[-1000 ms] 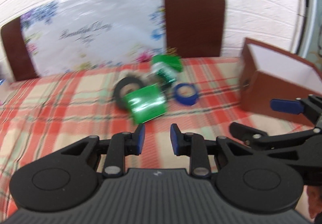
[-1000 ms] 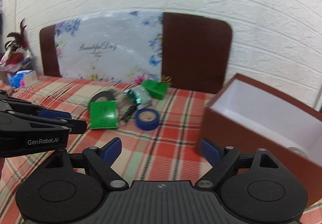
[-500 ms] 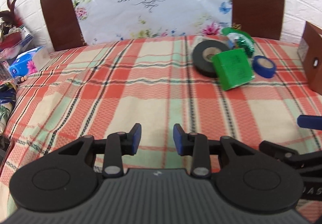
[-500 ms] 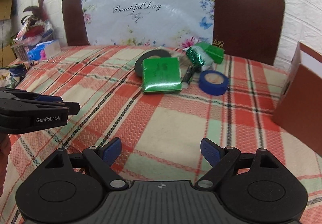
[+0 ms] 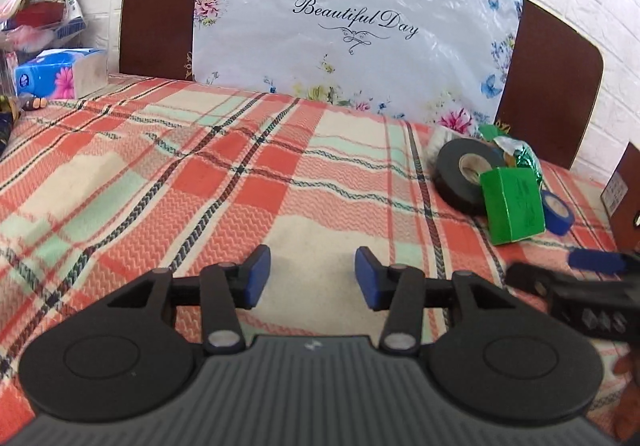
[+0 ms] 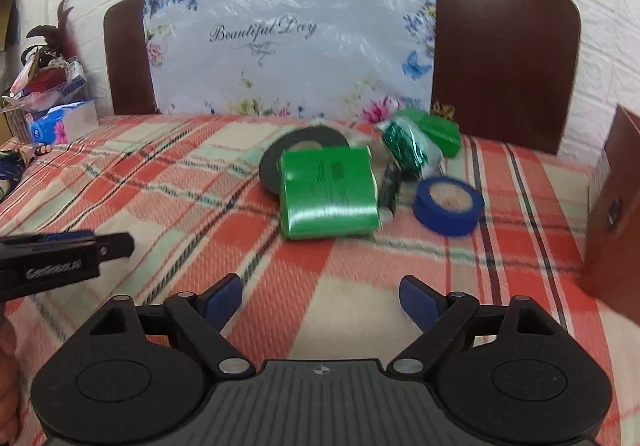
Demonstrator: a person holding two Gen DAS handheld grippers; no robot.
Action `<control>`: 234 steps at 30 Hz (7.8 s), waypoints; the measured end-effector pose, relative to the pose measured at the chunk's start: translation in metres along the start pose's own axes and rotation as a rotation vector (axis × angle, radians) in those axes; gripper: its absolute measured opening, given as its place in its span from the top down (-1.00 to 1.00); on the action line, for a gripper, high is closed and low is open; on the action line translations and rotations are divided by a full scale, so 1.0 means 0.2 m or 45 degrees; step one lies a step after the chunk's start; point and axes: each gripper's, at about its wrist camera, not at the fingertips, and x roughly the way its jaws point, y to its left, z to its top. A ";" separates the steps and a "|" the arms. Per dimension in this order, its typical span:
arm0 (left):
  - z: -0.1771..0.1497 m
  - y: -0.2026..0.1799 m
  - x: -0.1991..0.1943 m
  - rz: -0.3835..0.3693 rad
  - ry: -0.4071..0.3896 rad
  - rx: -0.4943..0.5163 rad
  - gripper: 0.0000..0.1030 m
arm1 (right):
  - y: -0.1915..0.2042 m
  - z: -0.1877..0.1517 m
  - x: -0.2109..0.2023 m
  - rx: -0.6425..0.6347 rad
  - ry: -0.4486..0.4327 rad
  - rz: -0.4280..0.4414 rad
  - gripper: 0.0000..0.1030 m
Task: Organize objects
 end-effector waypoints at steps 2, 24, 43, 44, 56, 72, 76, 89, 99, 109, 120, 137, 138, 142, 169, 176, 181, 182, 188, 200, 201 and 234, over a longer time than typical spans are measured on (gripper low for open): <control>0.00 -0.01 0.01 -0.016 -0.003 0.005 -0.07 | 0.02 0.04 0.05 -0.025 -0.029 -0.015 -0.71; 0.05 -0.15 -0.11 -0.229 0.185 0.036 -0.32 | -0.16 -0.12 -0.37 -0.417 0.212 0.109 -0.37; -0.09 -0.78 -0.10 -0.638 0.505 0.237 0.02 | -0.33 -0.33 -0.43 -0.105 0.090 0.074 -0.37; -0.08 -0.79 -0.10 -0.617 0.499 0.242 0.05 | -0.33 -0.32 -0.42 -0.082 0.079 0.106 -0.15; 0.39 -1.34 -0.33 -0.783 0.220 0.381 0.25 | -0.56 -0.11 -0.70 -0.050 -0.319 -0.158 -0.13; 0.29 -1.79 -0.11 -0.718 0.200 0.470 -0.09 | -1.28 -0.07 -0.66 0.334 -0.299 -0.375 -0.43; 0.32 -1.66 -0.21 -0.703 0.109 0.454 -0.09 | -1.23 -0.06 -0.68 0.299 -0.310 -0.394 -0.43; 0.23 -0.97 -0.12 -0.381 0.104 0.372 -0.09 | -0.85 0.02 -0.63 0.213 -0.283 -0.231 -0.47; 0.07 -0.26 0.17 0.030 0.098 0.225 -0.38 | -0.48 -0.02 -0.32 0.098 -0.086 -0.049 -0.44; 0.05 -0.18 0.18 -0.070 0.032 0.125 -0.54 | -0.45 0.12 0.24 0.011 0.025 -0.176 -0.37; 0.05 -0.22 0.19 -0.032 0.037 0.175 -0.58 | -0.40 0.09 0.21 -0.009 0.019 -0.138 -0.08; 0.07 -0.31 0.12 0.067 0.148 0.198 -0.38 | -0.26 -0.34 -0.43 0.050 0.024 -0.088 -0.19; 0.07 -0.32 0.08 0.003 0.188 0.140 -0.29 | -0.26 -0.35 -0.45 0.052 0.025 -0.081 -0.24; 0.04 -0.54 -0.11 -0.295 0.284 0.170 -0.07 | -0.27 -0.39 -0.50 0.049 0.013 -0.068 -0.27; 0.30 -1.79 -0.35 -0.740 0.154 0.652 0.63 | -0.82 -0.06 -0.80 0.108 -0.445 -0.355 -0.08; 0.26 -2.02 -0.16 -0.695 0.220 0.622 0.43 | -1.14 -0.02 -0.69 0.183 -0.357 -0.418 -0.09; 0.22 -1.99 -0.14 -0.560 0.156 0.693 0.23 | -1.24 -0.05 -0.59 0.270 -0.311 -0.447 -0.21; 0.22 -1.98 -0.14 -0.542 0.162 0.702 0.23 | -1.25 -0.06 -0.59 0.283 -0.318 -0.443 -0.20; 0.24 -1.86 -0.24 -0.484 0.123 0.704 0.21 | -1.18 -0.08 -0.65 0.297 -0.336 -0.461 -0.20; 0.18 -1.55 -0.37 -0.372 0.127 0.652 0.15 | -0.95 -0.16 -0.85 0.308 -0.385 -0.441 -0.23; 0.17 -1.52 -0.38 -0.362 0.130 0.645 0.14 | -0.93 -0.16 -0.85 0.315 -0.377 -0.430 -0.23; 0.00 -0.28 0.10 0.198 -0.003 0.382 -0.56 | -0.22 -0.17 -0.27 0.074 0.046 -0.051 -0.29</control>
